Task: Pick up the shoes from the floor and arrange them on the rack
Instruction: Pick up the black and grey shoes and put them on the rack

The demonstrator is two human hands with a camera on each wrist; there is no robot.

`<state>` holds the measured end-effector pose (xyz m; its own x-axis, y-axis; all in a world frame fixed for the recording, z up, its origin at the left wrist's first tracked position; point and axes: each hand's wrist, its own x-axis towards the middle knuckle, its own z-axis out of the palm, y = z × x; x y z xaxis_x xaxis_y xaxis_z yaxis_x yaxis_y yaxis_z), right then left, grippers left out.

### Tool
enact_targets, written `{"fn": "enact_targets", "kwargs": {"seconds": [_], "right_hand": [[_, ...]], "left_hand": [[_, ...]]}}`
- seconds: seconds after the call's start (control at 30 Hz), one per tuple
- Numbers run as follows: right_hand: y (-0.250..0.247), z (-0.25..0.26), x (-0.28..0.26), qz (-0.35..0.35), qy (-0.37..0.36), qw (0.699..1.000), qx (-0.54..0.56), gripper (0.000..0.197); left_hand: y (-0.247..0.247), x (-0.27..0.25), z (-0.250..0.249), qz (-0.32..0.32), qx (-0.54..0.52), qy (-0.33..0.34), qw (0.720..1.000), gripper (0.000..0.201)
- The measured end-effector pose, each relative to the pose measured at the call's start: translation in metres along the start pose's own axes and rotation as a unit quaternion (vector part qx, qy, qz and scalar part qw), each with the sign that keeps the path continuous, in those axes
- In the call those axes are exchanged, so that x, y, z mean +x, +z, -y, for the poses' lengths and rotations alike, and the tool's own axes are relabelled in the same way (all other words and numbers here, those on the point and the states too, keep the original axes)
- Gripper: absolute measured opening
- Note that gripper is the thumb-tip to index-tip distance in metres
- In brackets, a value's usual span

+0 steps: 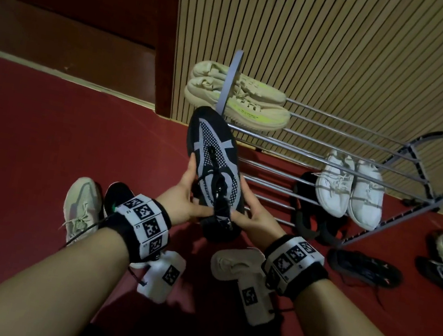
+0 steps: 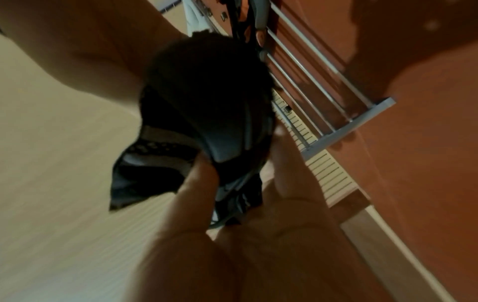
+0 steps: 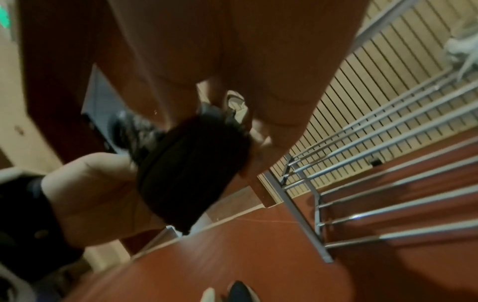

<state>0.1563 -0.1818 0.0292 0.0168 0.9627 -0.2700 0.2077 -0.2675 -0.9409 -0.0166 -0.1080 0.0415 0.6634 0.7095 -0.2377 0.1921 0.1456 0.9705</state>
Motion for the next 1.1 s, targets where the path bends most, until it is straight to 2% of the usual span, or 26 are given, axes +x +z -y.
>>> {"fn": "enact_targets", "kwargs": {"seconds": [0.13, 0.3, 0.47, 0.57, 0.7, 0.83, 0.97, 1.1], "right_hand": [[0.004, -0.002, -0.005, 0.011, 0.03, 0.994, -0.101, 0.093], [-0.002, -0.006, -0.014, 0.025, 0.029, 0.989, -0.144, 0.085], [-0.019, -0.027, -0.025, -0.068, 0.051, 0.986, -0.144, 0.067], [-0.028, -0.046, -0.033, -0.124, 0.053, 0.978, -0.158, 0.062], [-0.026, -0.058, -0.037, -0.136, 0.067, 0.972, -0.178, 0.061], [-0.029, -0.064, -0.049, -0.156, 0.088, 0.963, -0.202, 0.063], [-0.033, -0.057, -0.065, -0.129, 0.102, 0.963, -0.216, 0.06], [-0.034, -0.04, -0.078, -0.101, 0.092, 0.971, -0.194, 0.059]], "left_hand": [[-0.007, 0.0, 0.014, -0.008, 0.017, -0.004, 1.0, 0.117], [-0.008, -0.002, 0.024, 0.005, 0.053, -0.002, 0.999, 0.114], [-0.014, -0.008, 0.033, 0.017, 0.102, -0.011, 0.995, 0.113], [-0.012, -0.013, 0.043, 0.006, 0.091, -0.026, 0.996, 0.11], [-0.001, -0.017, 0.06, 0.007, 0.072, -0.037, 0.997, 0.108], [0.008, -0.016, 0.057, 0.032, 0.102, -0.044, 0.993, 0.108], [0.025, -0.011, 0.049, 0.05, 0.152, -0.04, 0.986, 0.11], [0.052, -0.005, 0.047, 0.113, 0.1, 0.01, 0.989, 0.109]]}}
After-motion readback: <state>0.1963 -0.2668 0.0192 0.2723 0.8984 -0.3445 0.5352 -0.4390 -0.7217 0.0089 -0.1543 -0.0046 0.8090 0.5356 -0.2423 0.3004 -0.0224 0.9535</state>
